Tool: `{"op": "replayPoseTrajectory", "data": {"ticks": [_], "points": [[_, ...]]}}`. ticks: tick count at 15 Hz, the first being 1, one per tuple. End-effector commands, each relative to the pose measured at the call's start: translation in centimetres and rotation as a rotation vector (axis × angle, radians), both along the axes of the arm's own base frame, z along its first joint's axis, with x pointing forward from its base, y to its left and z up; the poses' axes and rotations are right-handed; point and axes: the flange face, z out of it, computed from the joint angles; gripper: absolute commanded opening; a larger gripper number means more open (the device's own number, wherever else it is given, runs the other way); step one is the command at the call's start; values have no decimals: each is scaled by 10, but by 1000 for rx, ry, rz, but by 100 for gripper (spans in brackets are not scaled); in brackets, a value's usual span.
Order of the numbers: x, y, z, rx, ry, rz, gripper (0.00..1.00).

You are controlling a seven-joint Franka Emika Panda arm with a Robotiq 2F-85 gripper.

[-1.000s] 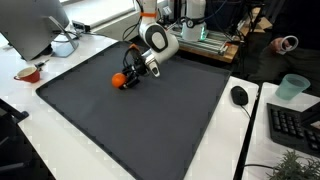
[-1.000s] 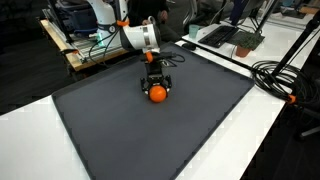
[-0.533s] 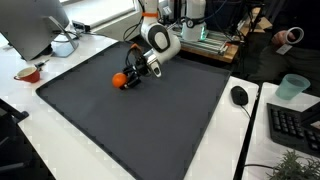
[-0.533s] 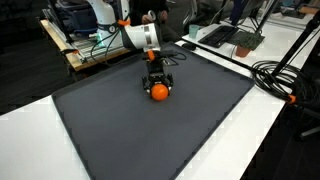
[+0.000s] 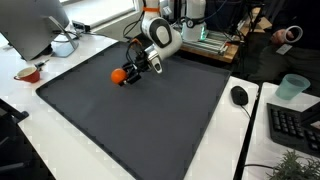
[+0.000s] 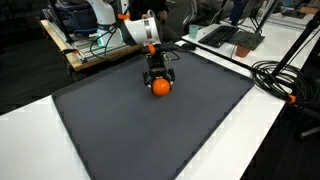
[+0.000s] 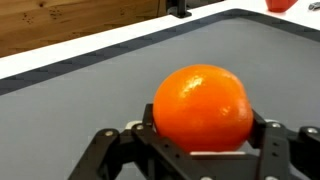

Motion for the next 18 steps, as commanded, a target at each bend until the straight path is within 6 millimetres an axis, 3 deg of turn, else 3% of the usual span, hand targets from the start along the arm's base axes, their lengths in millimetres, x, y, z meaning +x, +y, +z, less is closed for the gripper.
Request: {"op": "replayPoseTrajectory", "data": {"ticks": [1, 18], "points": [[-7, 0, 14, -17, -12, 5, 56], [-9, 0, 17, -21, -9, 7, 56]]}}
